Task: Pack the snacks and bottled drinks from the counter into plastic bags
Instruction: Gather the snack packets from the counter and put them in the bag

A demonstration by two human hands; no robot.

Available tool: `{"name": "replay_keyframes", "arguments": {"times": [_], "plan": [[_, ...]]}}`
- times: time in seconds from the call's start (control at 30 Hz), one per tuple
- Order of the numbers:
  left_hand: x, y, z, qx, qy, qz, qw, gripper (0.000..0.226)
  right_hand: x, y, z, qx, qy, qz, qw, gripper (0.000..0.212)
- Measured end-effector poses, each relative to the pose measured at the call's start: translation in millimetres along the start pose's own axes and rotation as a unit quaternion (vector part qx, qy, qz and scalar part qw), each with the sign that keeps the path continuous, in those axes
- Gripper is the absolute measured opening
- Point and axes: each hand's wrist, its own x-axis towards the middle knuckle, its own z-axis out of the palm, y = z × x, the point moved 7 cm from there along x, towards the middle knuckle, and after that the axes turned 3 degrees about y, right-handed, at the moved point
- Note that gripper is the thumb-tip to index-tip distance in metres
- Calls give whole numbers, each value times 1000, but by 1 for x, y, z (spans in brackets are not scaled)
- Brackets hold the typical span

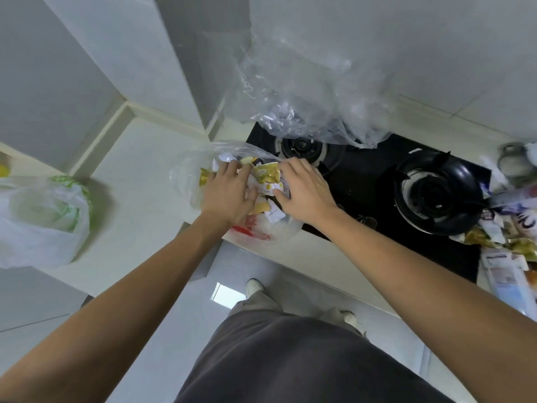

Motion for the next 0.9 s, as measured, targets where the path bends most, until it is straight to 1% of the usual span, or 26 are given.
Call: {"name": "replay_keyframes", "arguments": {"times": [0.2,0.4,0.6,0.7,0.8,0.9], "plan": [[4,94,2,10,-3,76,997,48,-65,71,-47,-2,33,76,997,57],[-8,214,11,20,9,124,992,49,-166,155,-95,-11,57,138,989,58],[-41,354,43,0,0,153,988,50,-282,245,-137,-22,64,177,982,56],[-56,421,63,-12,-18,170,985,50,-334,291,-150,-28,58,207,976,56],[-66,473,80,-25,-38,189,981,51,-373,334,-157,-42,44,247,967,50],[-65,515,91,-32,-47,217,974,47,-395,367,-161,-38,52,270,961,49]]}}
